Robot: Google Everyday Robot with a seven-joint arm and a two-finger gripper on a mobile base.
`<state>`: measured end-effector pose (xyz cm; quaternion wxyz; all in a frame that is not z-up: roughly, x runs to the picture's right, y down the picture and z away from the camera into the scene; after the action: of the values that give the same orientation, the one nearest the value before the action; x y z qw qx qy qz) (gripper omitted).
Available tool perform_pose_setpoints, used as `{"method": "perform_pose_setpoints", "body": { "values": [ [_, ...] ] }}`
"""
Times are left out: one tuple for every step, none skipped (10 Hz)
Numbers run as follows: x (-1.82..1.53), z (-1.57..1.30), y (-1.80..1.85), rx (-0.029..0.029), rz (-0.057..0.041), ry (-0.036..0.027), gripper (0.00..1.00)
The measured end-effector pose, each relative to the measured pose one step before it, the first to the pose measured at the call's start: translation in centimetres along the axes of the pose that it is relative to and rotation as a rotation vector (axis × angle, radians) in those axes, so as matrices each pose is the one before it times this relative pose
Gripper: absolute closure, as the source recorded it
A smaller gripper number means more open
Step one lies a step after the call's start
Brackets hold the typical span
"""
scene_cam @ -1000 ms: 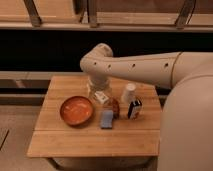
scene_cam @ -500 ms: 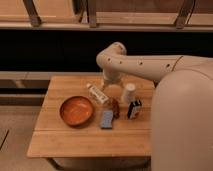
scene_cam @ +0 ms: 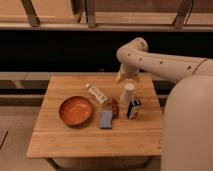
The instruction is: Place the ceramic cup over the eraser
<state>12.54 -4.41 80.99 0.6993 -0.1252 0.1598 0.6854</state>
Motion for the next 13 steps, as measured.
{"method": "perform_pose_setpoints", "body": {
  "values": [
    [-0.060, -0.053, 0.205, -0.00200, -0.00208, -0.00128, 0.35],
    [0.135, 0.086, -0.014, 0.00280, -0.00325, 0.00178, 0.35],
    [0.201, 0.319, -0.083, 0.00506, 0.00540, 0.00296, 0.35],
    [0.393, 1.070, 0.010, 0.01092, 0.01197, 0.01050, 0.35],
    [0.060, 1.099, -0.509, 0.00859, 0.01767, 0.00978, 0.35],
    [0.197, 1.274, -1.080, 0.01740, 0.01718, 0.01935, 0.35],
    [-0.054, 1.161, -1.244, 0.01733, 0.01947, 0.01568, 0.35],
    [-0.408, 0.763, -0.890, 0.01257, 0.01538, 0.00712, 0.35],
    [-0.512, 0.559, -0.422, 0.00832, 0.00708, 0.00419, 0.35],
    [-0.402, 0.525, -0.640, 0.01168, 0.00901, 0.00817, 0.35],
    [-0.137, 0.458, -0.294, 0.00320, 0.00539, 0.00662, 0.35],
    [-0.292, 0.576, -0.081, -0.01079, 0.01408, 0.00465, 0.35],
    [-0.241, 0.392, 0.213, -0.01497, 0.01102, 0.00253, 0.35]
  ]
}}
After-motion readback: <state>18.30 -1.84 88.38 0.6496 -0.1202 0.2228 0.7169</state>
